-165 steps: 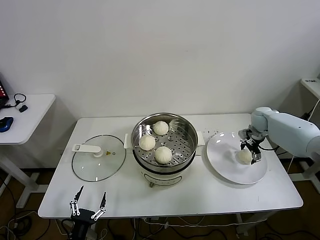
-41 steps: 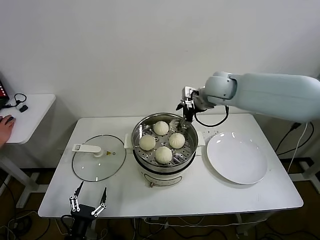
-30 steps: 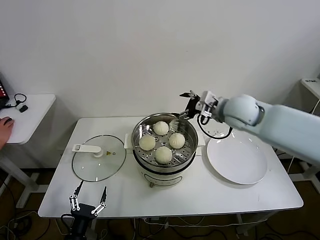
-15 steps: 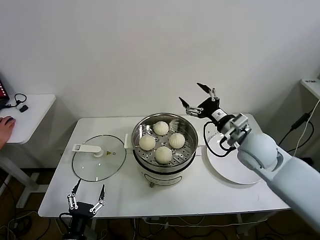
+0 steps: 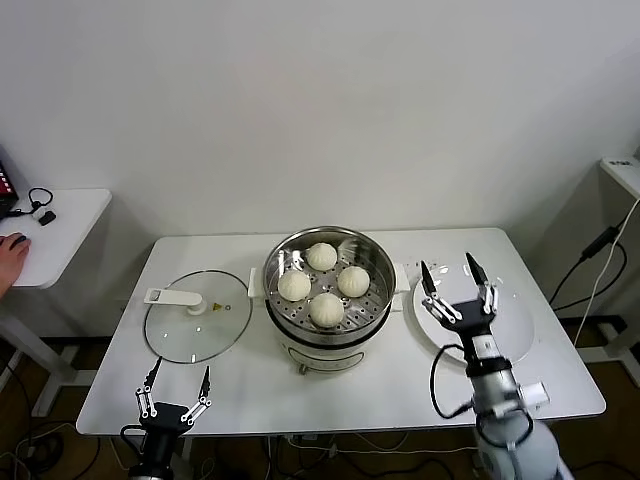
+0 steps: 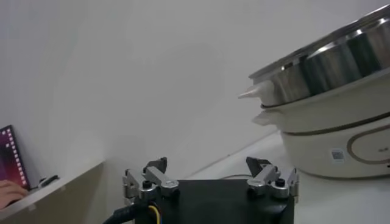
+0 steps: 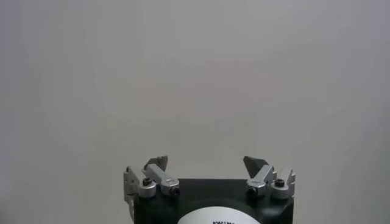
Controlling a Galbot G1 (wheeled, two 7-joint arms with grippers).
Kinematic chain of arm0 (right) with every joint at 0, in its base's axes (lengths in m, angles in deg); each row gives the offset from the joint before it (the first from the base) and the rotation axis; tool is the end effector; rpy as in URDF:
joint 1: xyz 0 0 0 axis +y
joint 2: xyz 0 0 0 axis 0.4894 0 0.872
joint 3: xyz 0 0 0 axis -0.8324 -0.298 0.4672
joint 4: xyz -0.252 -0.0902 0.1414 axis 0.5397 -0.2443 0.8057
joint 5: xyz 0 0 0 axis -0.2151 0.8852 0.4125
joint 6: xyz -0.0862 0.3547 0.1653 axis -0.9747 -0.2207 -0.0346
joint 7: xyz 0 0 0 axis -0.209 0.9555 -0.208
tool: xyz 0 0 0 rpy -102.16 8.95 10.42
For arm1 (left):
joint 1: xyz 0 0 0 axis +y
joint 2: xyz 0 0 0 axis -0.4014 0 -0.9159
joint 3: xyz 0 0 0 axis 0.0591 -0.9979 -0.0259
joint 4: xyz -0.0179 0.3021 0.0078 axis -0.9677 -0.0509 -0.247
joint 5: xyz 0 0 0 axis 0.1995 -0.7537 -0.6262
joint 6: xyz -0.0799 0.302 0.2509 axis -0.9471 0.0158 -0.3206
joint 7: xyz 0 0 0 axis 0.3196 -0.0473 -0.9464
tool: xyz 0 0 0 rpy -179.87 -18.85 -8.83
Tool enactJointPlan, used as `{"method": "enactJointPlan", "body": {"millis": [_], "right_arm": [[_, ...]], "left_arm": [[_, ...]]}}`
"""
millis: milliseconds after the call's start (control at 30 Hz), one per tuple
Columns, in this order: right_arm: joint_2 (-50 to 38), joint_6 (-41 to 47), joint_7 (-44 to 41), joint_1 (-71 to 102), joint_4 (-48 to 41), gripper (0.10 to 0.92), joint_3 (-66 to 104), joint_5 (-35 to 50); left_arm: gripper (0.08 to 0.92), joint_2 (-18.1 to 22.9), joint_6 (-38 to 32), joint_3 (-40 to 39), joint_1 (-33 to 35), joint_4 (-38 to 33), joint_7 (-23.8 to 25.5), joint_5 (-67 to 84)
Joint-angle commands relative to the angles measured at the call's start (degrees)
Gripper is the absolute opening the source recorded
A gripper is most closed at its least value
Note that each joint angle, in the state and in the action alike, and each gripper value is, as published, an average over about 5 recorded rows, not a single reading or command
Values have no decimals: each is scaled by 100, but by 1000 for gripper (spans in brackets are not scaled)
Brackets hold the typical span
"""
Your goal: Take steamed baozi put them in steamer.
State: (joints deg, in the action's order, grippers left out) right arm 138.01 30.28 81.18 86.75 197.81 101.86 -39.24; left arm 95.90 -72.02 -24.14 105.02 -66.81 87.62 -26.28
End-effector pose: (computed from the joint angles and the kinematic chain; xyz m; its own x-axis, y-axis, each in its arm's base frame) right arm 0.2692 -0.0410 -0.2817 -0.9352 -0.1615 -0.3151 -0.1750 0.9845 0.0148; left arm 0.1684 0.0844 -0.3895 -0.9991 0.0410 -0.0103 0.0324 0.8998 0.4352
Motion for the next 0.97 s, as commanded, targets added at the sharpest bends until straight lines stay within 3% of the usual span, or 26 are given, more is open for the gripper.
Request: {"method": "enactJointPlan", "body": {"millis": [33, 967], "right_arm": [[1431, -1695, -128, 1610, -190, 823, 734, -487], [1405, -1624, -173, 1655, -358, 823, 541, -449]], "left_arm": [[823, 280, -25, -19, 10, 0, -15, 15], [823, 280, -21, 16, 75, -100, -13, 10]]}}
